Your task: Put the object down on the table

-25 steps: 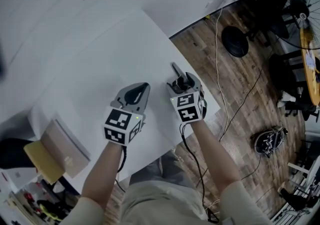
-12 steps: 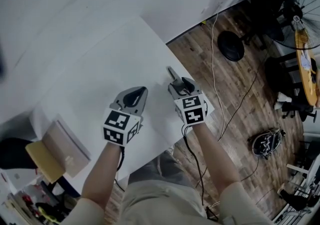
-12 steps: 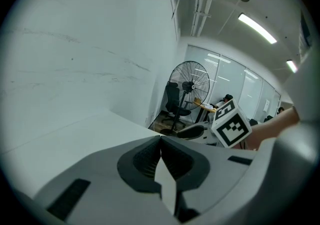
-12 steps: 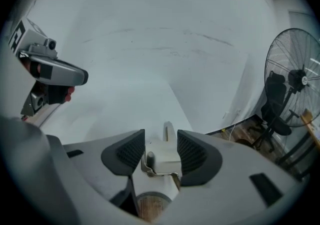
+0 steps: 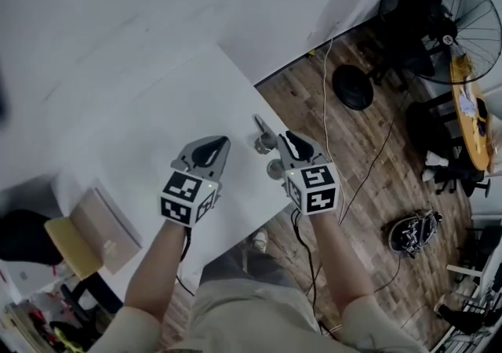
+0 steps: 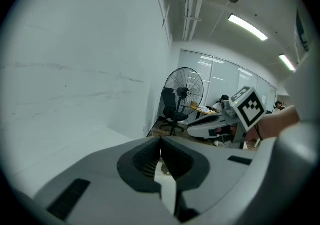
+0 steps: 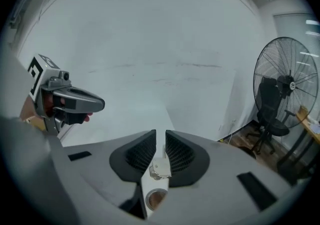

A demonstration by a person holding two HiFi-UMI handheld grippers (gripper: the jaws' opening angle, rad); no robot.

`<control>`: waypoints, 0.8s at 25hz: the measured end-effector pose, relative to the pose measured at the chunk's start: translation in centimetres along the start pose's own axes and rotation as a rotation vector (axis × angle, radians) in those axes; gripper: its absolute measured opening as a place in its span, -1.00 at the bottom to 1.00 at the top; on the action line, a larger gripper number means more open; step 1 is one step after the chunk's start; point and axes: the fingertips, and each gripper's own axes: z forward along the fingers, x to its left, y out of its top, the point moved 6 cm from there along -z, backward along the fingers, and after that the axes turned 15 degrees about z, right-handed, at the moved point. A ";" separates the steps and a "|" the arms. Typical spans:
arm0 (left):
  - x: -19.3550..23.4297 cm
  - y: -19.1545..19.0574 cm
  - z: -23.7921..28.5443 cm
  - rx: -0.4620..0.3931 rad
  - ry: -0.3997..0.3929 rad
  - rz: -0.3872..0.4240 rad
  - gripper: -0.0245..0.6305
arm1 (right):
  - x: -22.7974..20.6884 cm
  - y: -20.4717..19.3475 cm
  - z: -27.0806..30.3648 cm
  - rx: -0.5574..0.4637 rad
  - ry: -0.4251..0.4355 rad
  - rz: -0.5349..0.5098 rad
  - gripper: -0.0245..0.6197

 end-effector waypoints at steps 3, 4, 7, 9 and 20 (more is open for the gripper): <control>-0.7 1.8 -0.9 -0.019 0.000 0.016 -0.86 | 0.6 1.8 -3.1 -0.048 0.019 0.009 -0.75; -1.0 2.5 -1.2 -0.027 0.000 0.020 -0.86 | 0.8 2.4 -4.0 -0.056 0.032 0.007 -0.76; -1.8 4.4 -2.2 -0.050 -0.005 0.039 -0.86 | 1.9 4.2 -6.8 -0.066 0.085 -0.011 -0.76; -2.5 5.4 -3.1 -0.063 -0.012 0.055 -0.86 | 2.7 5.1 -8.7 -0.087 0.118 -0.002 -0.77; -5.8 10.8 -8.8 -0.165 -0.007 0.139 -0.86 | 4.7 8.8 -17.9 -0.287 0.176 0.056 -0.78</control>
